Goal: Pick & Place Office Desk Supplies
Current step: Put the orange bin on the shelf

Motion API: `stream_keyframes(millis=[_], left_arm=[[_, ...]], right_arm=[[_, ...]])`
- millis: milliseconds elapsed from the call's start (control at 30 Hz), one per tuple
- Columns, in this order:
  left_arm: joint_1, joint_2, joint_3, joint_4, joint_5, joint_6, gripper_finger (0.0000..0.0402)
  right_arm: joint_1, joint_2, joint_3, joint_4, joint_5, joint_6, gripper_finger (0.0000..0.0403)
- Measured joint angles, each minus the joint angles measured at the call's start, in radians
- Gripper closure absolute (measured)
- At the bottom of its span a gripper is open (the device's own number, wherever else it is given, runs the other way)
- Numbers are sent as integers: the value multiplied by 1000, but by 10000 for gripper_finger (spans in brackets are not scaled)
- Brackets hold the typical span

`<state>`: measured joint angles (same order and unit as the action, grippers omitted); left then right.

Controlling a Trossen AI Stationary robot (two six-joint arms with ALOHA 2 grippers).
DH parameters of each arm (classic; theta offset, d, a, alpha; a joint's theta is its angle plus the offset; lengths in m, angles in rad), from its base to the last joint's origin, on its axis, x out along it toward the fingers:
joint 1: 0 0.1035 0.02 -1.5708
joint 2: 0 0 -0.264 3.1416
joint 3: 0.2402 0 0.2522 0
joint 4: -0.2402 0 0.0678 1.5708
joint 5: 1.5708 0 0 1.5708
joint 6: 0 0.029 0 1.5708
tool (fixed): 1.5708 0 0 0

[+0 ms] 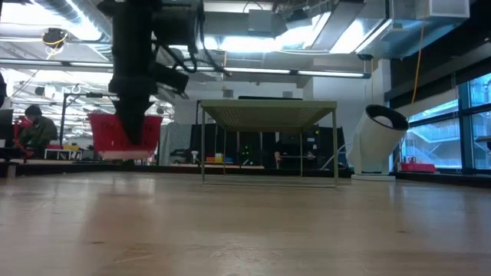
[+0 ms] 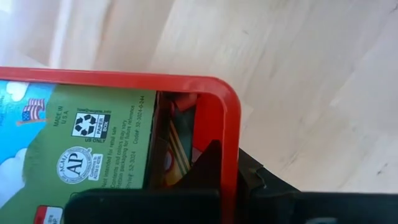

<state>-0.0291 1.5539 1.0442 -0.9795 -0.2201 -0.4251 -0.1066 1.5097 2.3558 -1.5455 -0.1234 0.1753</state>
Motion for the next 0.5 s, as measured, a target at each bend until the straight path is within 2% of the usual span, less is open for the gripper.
stream_keyframes(millis=[500], left_arm=[[-3, -1, 222, -193, -27, 34, 400]], right_arm=[[0, 0, 0, 0, 0, 0, 289]])
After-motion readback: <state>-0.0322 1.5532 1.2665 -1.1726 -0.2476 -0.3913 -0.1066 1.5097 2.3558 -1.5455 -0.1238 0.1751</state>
